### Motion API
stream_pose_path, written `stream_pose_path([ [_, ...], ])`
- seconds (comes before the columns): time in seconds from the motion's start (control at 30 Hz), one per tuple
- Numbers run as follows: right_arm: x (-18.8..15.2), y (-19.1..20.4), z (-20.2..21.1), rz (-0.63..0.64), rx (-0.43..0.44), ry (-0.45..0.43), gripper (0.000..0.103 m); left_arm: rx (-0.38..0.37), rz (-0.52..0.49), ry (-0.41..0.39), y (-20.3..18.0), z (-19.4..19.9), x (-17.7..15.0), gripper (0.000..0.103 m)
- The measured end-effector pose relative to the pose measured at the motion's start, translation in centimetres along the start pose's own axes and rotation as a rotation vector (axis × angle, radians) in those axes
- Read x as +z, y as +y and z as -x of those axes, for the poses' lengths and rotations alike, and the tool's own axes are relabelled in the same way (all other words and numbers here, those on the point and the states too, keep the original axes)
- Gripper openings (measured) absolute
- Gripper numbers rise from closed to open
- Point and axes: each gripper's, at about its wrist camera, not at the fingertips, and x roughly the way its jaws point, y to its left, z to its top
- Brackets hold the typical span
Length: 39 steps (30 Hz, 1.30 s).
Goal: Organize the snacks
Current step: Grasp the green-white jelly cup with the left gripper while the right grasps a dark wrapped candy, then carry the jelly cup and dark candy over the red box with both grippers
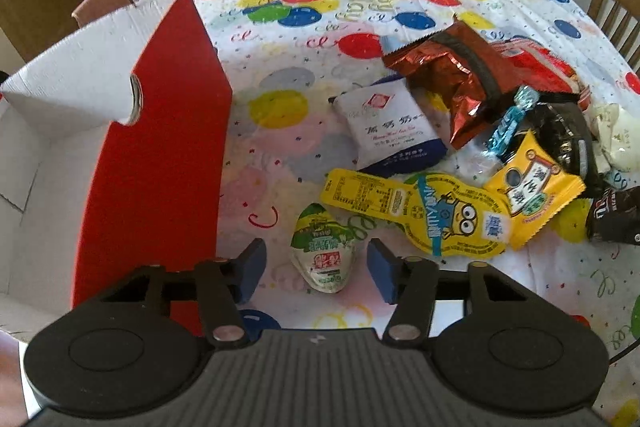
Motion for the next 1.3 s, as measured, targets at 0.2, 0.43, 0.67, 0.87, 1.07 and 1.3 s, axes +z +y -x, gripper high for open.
stream_pose_path([
  [0.2, 0.4, -0.2, -0.4, -0.011, 0.013, 0.007, 0.042, -0.026, 0.016, 0.005, 0.3, -0.3, 0.1, 0.039],
  [0.43, 0.3, -0.2, -0.4, -0.018, 0.032, 0.006, 0.031, -0.045, 0.035, 0.008, 0.5, -0.2, 0.0, 0.034],
  [0.67, 0.2, -0.1, 0.0, -0.031, 0.044, 0.005, 0.028, -0.050, 0.062, 0.003, 0.6, 0.5, -0.2, 0.034],
  [0.87, -0.3, -0.1, 1.0, -0.043, 0.052, -0.007, 0.027, -0.057, 0.096, -0.014, 0.7, 2.1, -0.6, 0.034],
  [1.07, -0.3, -0.1, 2.7, -0.052, 0.070, -0.037, 0.027, -0.064, 0.141, -0.047, 1.1, 4.9, -1.0, 0.034],
  [1.3, 0.3, 0.9, 5.3, -0.027, 0.126, -0.083, 0.027, -0.049, 0.205, -0.093, 2.5, 9.1, -1.6, 0.034],
])
